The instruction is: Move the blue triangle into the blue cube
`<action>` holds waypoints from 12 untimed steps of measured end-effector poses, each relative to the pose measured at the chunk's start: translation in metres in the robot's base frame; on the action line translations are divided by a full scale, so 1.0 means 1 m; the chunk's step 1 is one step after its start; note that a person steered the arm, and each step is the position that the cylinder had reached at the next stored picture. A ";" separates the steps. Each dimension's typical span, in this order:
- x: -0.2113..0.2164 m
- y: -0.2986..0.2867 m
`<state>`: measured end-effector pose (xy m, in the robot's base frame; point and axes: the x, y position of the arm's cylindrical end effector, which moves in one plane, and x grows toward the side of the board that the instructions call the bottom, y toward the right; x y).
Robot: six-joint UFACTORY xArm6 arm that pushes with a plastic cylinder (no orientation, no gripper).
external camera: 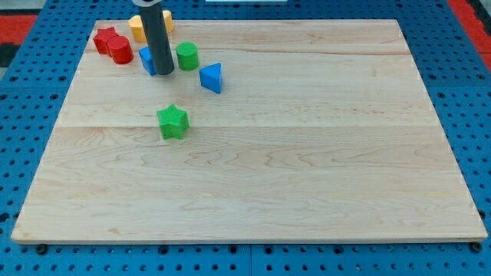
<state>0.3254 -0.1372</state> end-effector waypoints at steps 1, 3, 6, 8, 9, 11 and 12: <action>0.005 0.043; -0.012 0.101; -0.051 -0.007; -0.009 0.113; 0.010 0.133; 0.055 0.074; 0.088 0.126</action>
<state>0.4131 -0.0115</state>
